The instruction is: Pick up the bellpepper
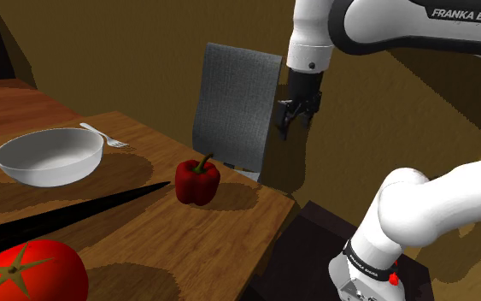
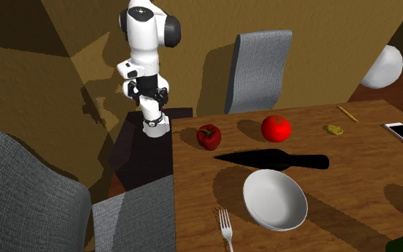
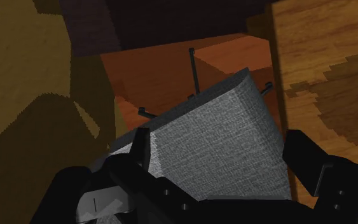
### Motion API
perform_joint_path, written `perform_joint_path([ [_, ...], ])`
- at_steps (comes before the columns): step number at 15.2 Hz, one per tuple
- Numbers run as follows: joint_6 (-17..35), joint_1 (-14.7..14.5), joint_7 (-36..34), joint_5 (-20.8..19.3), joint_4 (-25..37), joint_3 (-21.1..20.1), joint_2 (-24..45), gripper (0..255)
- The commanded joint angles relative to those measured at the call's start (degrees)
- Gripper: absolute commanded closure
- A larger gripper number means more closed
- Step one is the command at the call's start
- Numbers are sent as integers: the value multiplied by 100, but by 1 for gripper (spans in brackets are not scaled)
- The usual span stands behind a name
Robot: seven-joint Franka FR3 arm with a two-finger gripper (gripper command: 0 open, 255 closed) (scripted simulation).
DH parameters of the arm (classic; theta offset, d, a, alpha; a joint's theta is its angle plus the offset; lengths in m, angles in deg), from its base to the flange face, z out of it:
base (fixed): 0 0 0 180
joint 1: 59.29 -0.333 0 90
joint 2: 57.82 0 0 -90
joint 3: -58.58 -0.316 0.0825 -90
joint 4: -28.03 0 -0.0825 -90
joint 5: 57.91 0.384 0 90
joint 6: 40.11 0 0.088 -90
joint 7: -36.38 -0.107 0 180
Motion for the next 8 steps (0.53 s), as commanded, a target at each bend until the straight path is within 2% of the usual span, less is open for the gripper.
perform_joint_path([
  [1, 98, -28, -325, 129, 165, -267, 196, 0],
  [8, 431, -22, -1471, 332, 935, -1231, 1077, 0],
])
